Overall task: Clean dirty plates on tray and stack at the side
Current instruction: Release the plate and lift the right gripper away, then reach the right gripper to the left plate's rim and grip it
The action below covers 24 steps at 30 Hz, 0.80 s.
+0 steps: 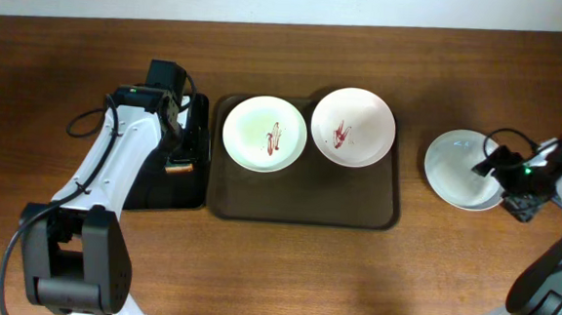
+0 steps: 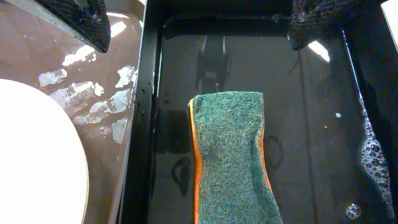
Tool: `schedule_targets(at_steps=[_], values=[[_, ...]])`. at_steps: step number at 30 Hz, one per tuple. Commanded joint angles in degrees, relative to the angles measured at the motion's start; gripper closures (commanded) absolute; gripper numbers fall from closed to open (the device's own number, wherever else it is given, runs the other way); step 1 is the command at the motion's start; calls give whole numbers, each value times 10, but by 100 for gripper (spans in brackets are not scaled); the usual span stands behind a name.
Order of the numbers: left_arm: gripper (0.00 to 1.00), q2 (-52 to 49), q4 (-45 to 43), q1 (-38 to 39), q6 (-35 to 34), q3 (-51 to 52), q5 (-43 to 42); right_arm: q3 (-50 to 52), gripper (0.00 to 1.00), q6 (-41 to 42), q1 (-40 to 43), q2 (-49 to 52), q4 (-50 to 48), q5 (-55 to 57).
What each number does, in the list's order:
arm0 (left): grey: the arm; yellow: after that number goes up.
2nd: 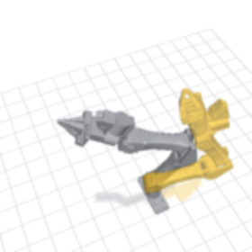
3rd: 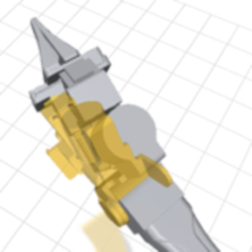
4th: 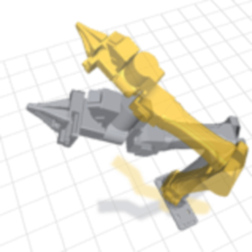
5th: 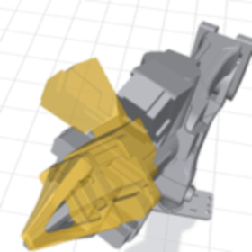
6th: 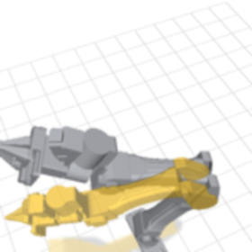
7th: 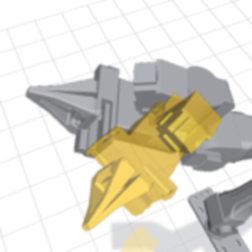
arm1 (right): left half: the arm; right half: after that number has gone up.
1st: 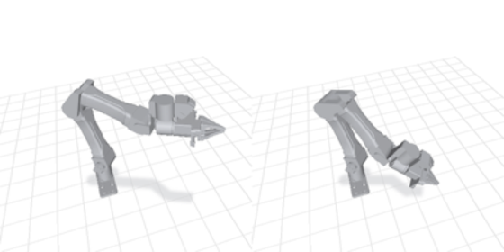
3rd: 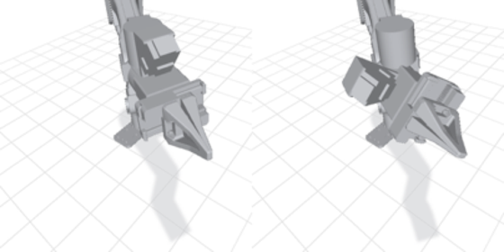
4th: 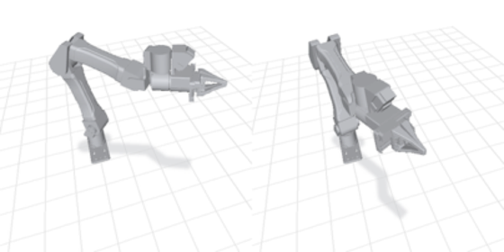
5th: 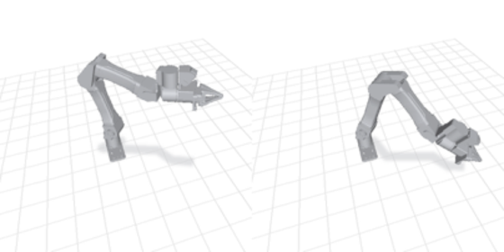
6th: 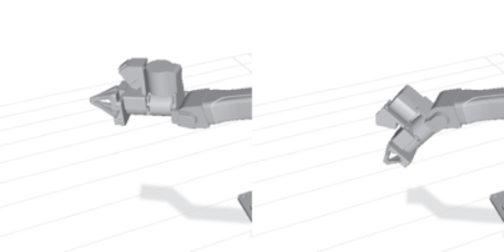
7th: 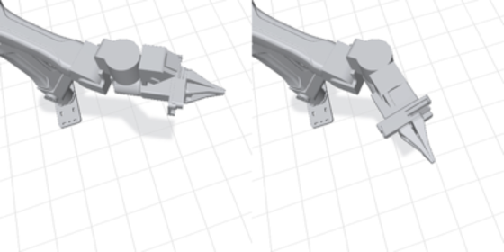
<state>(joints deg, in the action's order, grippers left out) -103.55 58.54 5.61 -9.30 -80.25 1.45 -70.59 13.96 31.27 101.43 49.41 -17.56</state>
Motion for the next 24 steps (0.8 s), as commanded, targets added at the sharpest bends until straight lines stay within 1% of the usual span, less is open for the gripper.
schedule_targets(at_steps=[1,4,7,10,11,14,16,18,22,24], values=[[11,9,1,-2,-5,1,-2,-50,9,-27,-67,-44,27,-22],[11,9,1,-2,-5,1,-2,-83,10,-52,-154,-51,55,-32],[11,9,1,-2,-5,1,-2,-83,11,-56,-252,-45,45,-31],[11,9,1,-2,-5,1,-2,-83,20,-55,-344,-30,11,-31],[11,9,1,-2,-5,1,-2,-83,21,-52,-368,-25,-1,-29],[10,9,1,-2,-4,1,0,-83,23,9,-432,-3,-37,-13],[10,9,1,-2,-5,1,0,-83,30,51,-468,17,-69,-13],[10,9,1,-2,-5,1,0,-83,36,65,-496,33,-96,-12],[10,9,1,-2,-5,1,0,-83,38,148,-548,81,-139,35],[10,9,1,-2,-5,1,0,-83,41,189,-566,109,-162,39]])
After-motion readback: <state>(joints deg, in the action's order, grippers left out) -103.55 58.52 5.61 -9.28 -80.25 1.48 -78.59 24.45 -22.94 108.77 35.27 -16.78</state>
